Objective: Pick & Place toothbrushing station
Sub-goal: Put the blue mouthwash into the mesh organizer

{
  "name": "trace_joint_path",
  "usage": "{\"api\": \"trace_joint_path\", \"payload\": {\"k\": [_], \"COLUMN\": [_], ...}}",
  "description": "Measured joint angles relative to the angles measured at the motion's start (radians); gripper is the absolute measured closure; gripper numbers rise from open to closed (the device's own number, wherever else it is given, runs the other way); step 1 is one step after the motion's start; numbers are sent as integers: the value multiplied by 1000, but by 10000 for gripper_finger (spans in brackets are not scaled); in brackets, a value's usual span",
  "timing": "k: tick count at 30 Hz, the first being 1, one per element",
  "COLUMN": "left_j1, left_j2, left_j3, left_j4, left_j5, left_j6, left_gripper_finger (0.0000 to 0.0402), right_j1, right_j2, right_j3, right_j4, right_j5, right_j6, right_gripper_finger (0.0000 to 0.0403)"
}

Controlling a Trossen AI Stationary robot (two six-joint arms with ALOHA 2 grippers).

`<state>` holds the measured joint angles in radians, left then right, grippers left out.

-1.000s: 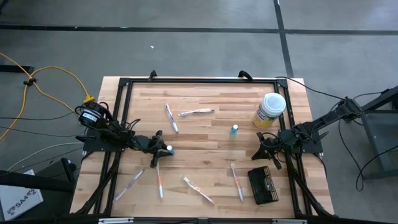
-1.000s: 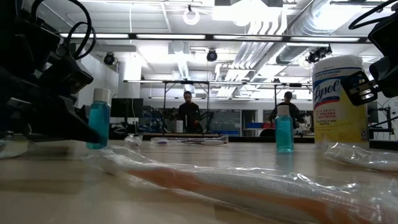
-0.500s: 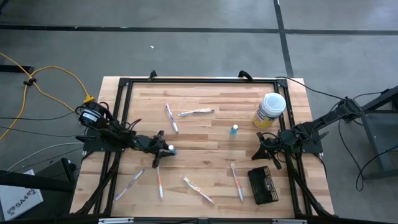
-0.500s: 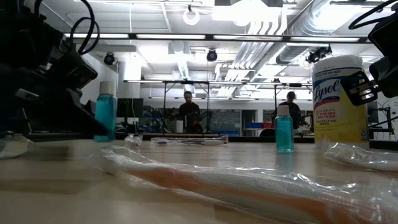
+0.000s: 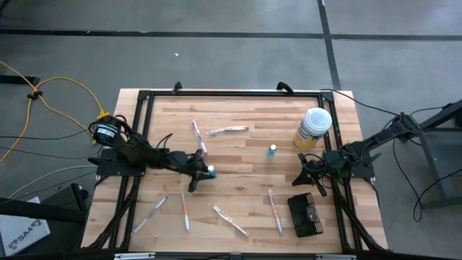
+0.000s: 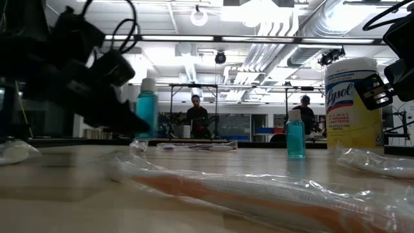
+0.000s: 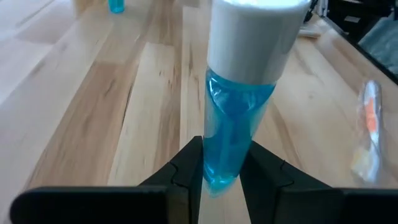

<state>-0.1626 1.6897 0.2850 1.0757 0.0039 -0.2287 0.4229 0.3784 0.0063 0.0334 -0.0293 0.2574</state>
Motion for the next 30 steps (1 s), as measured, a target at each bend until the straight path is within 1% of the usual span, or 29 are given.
{"api": "trace_joint_path", "payload": {"k": [6,9,18,23,25,30], "left_j1": [50,70,96,86,78,48], "left_j2": [-8,-34,-168,-189,-188,-172], "left_j3": [116,181,386,474,496,530], "left_j4": [-118,-227,-656,-859,-908,-942], "left_j5": [78,99,105,93,77,39], "left_j6": [70,104,256,267,269,332], "left_gripper_finger": [322,322,322,322,322,322], "right_j1": [0,0,0,0,0,0], "right_j2": [0,0,0,0,0,0], "right_j3": [0,0,0,0,0,0], "right_j4": [-1,-1,-1,-3,-3,-2], "right_j5": [0,0,1,3,3,2], "right_j6": [0,0,0,0,0,0], "right_gripper_finger": [401,401,401,401,401,401]}}
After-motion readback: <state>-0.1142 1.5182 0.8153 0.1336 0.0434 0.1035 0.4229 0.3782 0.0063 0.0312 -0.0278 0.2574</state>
